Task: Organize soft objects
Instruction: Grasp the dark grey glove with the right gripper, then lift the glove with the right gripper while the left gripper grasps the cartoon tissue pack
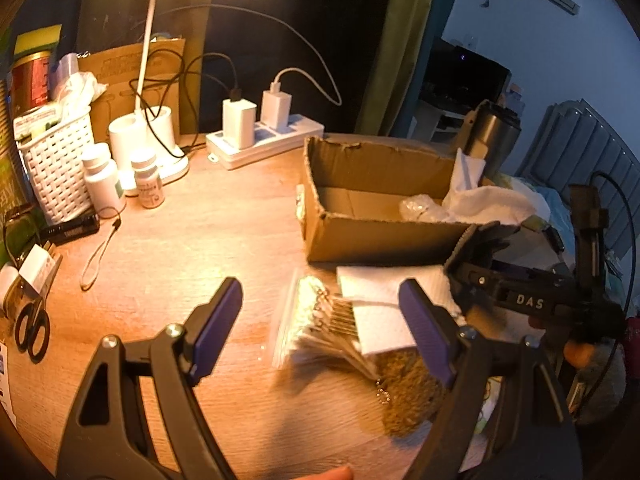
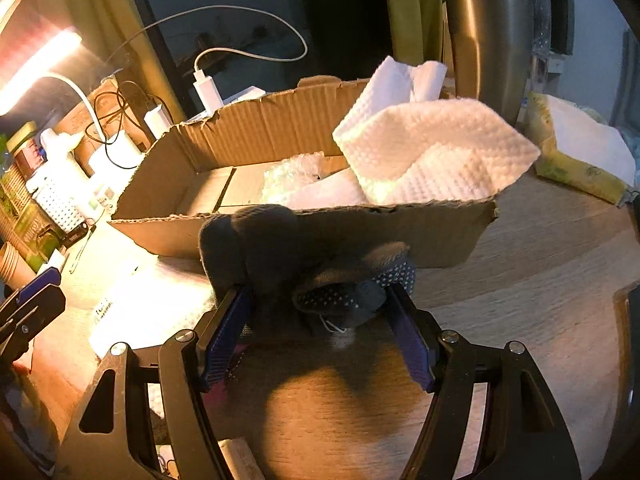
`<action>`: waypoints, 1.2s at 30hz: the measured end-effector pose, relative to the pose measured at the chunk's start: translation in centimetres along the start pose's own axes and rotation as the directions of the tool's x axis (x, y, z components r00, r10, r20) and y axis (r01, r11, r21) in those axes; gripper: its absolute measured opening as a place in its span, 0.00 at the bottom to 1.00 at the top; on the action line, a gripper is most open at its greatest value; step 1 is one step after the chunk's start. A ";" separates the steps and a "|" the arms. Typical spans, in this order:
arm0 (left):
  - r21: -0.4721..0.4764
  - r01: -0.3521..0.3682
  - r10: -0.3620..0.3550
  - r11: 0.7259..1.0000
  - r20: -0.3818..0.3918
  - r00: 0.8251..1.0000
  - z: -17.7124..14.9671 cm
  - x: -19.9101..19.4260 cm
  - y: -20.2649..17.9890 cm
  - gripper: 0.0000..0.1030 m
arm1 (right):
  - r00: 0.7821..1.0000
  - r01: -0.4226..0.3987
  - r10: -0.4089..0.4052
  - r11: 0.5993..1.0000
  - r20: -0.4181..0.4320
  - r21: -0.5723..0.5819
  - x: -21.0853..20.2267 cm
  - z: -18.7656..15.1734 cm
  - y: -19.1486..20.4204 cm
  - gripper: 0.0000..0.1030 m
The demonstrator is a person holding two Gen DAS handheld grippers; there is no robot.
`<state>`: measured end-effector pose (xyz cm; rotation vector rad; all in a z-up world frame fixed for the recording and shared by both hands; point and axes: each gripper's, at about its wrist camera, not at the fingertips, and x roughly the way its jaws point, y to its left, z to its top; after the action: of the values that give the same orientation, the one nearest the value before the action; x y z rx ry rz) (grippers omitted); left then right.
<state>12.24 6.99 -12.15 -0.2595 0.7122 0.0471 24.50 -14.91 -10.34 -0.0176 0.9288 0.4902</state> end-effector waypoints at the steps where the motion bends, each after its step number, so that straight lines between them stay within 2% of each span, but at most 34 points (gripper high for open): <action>1: 0.001 0.000 0.000 1.000 -0.002 1.000 0.0 0.0 -0.1 0.79 | 1.000 -0.005 0.005 1.000 0.001 0.000 0.0 0.0 0.0 0.69; 2: 0.003 0.000 0.000 1.000 -0.003 1.000 -0.1 0.1 -0.2 0.79 | 1.000 -0.007 0.007 1.000 0.005 -0.001 0.0 -0.1 -0.2 0.66; 7: 0.026 0.005 -0.004 1.000 -0.012 1.000 -0.3 0.2 -1.4 0.79 | 0.998 -0.038 0.038 0.999 0.041 0.002 -0.9 -0.5 -1.3 0.32; 9: 0.039 0.008 -0.007 0.999 -0.016 1.000 -0.4 0.3 -2.2 0.79 | 0.997 -0.049 0.049 0.999 0.051 0.010 -1.3 -0.8 -1.8 0.29; 23: 0.178 0.076 -0.064 0.981 -0.070 0.995 -3.0 0.0 -8.8 0.79 | 0.993 -0.036 0.030 0.998 0.116 0.055 -5.7 -3.8 -5.5 0.27; 28: 0.224 0.117 -0.091 0.968 -0.122 0.988 -4.5 0.5 -11.1 0.79 | 0.991 -0.045 0.037 0.997 0.131 0.060 -7.1 -5.2 -6.4 0.27; 33: 0.277 0.122 -0.075 0.953 -0.174 0.982 -6.0 1.4 -13.1 0.79 | 0.988 -0.059 0.051 0.997 0.145 0.055 -8.2 -6.4 -7.1 0.27; 36: 0.303 0.098 -0.041 0.948 -0.189 0.981 -6.4 2.0 -13.8 0.79 | 0.986 -0.068 0.058 0.996 0.156 0.059 -8.7 -6.9 -7.7 0.27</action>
<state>11.47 -8.03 -15.09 0.0158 0.8785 -0.1581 18.07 -26.72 -9.24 0.1069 0.7948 0.5123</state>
